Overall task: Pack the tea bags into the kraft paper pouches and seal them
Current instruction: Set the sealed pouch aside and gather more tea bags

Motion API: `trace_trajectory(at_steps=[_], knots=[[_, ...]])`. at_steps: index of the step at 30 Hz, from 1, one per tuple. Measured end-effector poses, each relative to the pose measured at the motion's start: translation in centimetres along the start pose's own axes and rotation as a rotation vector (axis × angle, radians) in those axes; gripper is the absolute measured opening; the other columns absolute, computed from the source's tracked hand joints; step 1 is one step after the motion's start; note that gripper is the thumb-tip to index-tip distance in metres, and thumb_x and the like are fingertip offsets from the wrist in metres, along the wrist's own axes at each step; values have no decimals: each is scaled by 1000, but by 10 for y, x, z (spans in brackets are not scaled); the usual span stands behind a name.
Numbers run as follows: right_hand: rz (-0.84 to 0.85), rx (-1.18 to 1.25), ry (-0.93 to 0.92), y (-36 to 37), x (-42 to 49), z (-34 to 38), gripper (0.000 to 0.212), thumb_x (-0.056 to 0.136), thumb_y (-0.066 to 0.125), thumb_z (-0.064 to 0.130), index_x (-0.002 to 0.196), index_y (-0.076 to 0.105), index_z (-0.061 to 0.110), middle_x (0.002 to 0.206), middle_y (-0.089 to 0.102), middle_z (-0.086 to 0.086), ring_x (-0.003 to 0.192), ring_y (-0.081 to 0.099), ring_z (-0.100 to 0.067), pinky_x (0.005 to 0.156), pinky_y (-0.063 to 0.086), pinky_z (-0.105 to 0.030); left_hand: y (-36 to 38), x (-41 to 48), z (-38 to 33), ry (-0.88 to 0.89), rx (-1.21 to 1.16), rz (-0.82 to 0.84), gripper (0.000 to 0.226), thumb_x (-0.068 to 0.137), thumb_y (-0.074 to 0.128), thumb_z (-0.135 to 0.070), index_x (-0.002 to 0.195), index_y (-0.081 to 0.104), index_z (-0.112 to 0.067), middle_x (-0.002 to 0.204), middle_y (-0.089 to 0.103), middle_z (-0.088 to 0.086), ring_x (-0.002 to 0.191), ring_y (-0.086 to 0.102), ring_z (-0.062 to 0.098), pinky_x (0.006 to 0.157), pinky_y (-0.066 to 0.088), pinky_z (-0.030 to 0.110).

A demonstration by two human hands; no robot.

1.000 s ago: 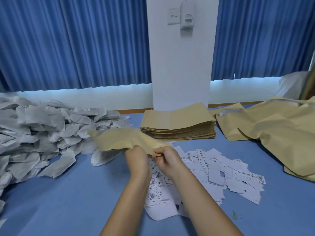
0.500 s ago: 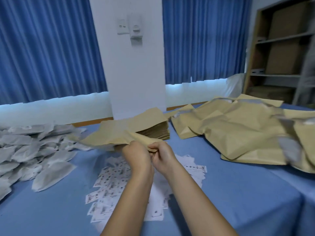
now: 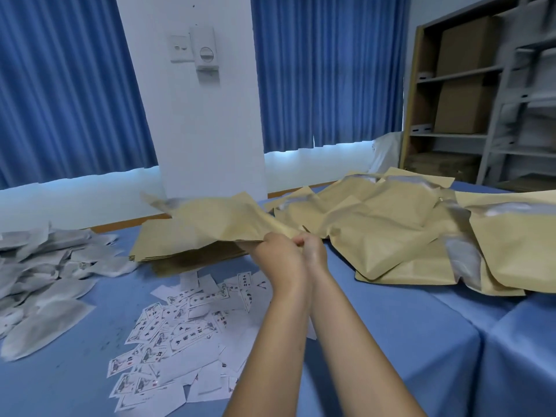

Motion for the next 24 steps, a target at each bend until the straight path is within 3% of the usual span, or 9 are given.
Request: trace_trajectory(at_steps=[3, 6, 10, 12, 15, 17, 19, 22, 24], knots=[[-39, 227, -14, -16, 11, 6, 18, 81, 41, -1, 89, 57, 2, 82, 62, -12, 71, 57, -26, 64, 44, -26, 16, 4, 15, -10, -44, 114, 38, 90, 36, 4, 117, 56, -14, 105, 64, 8, 89, 63, 24, 80, 54, 32], [-139, 373, -159, -45, 26, 29, 20, 84, 37, -8, 93, 50, 3, 83, 55, -11, 64, 52, -23, 44, 41, -19, 34, 11, 36, -60, 29, 286, 21, 93, 48, -1, 107, 60, -11, 101, 66, 5, 91, 63, 23, 73, 53, 25], [-300, 457, -366, -99, 41, 77, 23, 85, 40, -13, 97, 50, 4, 79, 53, -10, 60, 52, -22, 37, 42, -17, 75, 3, 57, -248, 41, 757, 29, 96, 45, 5, 124, 51, 2, 129, 55, 25, 115, 57, 38, 95, 49, 48], [-316, 488, -468, -122, 49, 102, 23, 89, 42, -13, 104, 52, 0, 89, 57, -12, 70, 58, -22, 60, 56, -22, 96, -4, 65, -265, 116, 931, 42, 96, 40, 7, 135, 40, -8, 136, 51, 18, 113, 59, 33, 95, 48, 51], [-281, 543, -481, -146, 68, 124, 32, 95, 46, -6, 127, 47, -6, 118, 51, -18, 109, 54, -27, 102, 45, -34, 112, -7, 82, -236, 342, 1013, 62, 95, 45, 3, 149, 22, -17, 139, 48, 11, 115, 60, 29, 82, 54, 40], [-267, 455, -374, -149, 78, 118, 18, 95, 50, 2, 111, 56, -2, 103, 51, -11, 97, 52, -19, 97, 45, -28, 110, -1, 92, -12, 570, 1020, 55, 92, 48, 1, 143, 37, -19, 140, 48, 6, 112, 58, 21, 78, 52, 29], [-261, 303, -227, -139, 88, 96, 10, 94, 50, 6, 84, 52, 5, 80, 44, -8, 68, 44, -17, 79, 46, -27, 96, 23, 96, 415, 854, 971, 48, 90, 49, -3, 136, 47, -20, 140, 47, 1, 115, 53, 17, 87, 46, 28], [-119, 105, -82, -105, 102, 51, 12, 97, 43, 8, 96, 52, 0, 95, 53, -16, 73, 53, -25, 81, 48, -30, 68, 87, 75, 1002, 1261, 620, 44, 88, 52, -7, 131, 52, -15, 134, 49, 7, 118, 47, 27, 95, 38, 35], [-37, -6, -35, -72, 108, 20, 16, 99, 41, 8, 98, 55, 0, 101, 60, -15, 79, 59, -27, 66, 52, -24, 40, 143, 51, 1146, 1575, 343, 49, 88, 53, -10, 137, 44, -8, 138, 43, 18, 124, 42, 33, 102, 33, 38]])
Point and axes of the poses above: each hand's wrist, its own x-axis towards the middle knuckle, its own y-axis out of the palm, z = x × y, the point moved 3 cm from there along x, towards the middle knuckle
